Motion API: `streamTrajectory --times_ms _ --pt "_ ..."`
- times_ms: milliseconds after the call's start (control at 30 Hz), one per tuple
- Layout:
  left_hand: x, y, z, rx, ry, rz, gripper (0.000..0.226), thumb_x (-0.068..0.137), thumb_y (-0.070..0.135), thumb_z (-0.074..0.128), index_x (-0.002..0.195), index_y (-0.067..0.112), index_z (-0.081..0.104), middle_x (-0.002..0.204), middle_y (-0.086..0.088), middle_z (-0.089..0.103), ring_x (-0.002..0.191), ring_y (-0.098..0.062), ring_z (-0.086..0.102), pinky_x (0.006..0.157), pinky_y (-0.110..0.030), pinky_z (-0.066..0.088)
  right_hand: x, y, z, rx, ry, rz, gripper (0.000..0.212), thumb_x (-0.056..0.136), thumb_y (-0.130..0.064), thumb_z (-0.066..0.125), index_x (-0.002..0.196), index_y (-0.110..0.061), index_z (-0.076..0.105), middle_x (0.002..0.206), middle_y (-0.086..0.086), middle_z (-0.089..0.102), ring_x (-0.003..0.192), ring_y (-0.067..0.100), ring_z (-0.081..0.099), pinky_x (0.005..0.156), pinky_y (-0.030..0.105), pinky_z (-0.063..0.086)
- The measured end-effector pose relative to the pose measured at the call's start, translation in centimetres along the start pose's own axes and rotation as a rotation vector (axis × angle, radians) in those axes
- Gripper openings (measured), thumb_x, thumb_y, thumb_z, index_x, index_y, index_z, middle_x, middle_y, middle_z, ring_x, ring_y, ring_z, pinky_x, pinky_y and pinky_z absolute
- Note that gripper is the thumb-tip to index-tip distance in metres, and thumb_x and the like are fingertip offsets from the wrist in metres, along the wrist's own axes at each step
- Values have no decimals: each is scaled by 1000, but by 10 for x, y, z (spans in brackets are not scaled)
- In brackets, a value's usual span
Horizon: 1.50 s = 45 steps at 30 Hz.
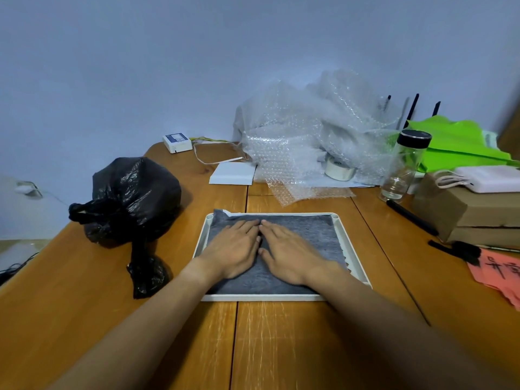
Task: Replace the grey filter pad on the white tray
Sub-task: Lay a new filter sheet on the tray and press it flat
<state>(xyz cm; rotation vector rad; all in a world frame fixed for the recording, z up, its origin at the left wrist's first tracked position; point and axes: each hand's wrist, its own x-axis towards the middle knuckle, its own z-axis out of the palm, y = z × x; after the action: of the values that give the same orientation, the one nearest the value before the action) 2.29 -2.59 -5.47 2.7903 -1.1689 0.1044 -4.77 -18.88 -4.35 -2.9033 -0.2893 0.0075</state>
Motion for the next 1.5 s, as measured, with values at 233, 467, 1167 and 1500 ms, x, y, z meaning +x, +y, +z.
streamTrajectory --times_ms 233,467,1167,1500 --pt "-8 -13 4 -110 -134 -203 63 104 56 14 161 29 9 169 11 5 155 -8 -1 125 -36 -1 10 38 -7 56 -161 154 74 100 -66 25 162 -30 6 170 -12 -2 156 12 -4 125 37 -2" --pt "-12 -7 -2 -71 -257 -358 82 97 70 8 160 22 -10 168 5 -16 154 -16 -16 123 -37 -8 -9 59 -9 -79 -191 325 85 97 -72 10 161 -18 -8 169 -1 -15 155 17 -13 124 35 -9" --pt "-72 -39 -19 -472 5 -459 63 100 31 47 159 27 24 169 8 -7 156 -21 5 123 -38 8 46 -67 3 86 -80 -120 58 106 -31 38 160 -17 22 168 4 21 153 24 22 122 39 21" --pt "-70 -39 -21 -396 -73 -491 71 99 39 43 161 19 14 167 5 -21 156 -22 3 125 -36 11 67 -49 13 101 -117 -94 58 108 -44 33 160 -23 22 169 -3 17 155 15 12 122 30 7"
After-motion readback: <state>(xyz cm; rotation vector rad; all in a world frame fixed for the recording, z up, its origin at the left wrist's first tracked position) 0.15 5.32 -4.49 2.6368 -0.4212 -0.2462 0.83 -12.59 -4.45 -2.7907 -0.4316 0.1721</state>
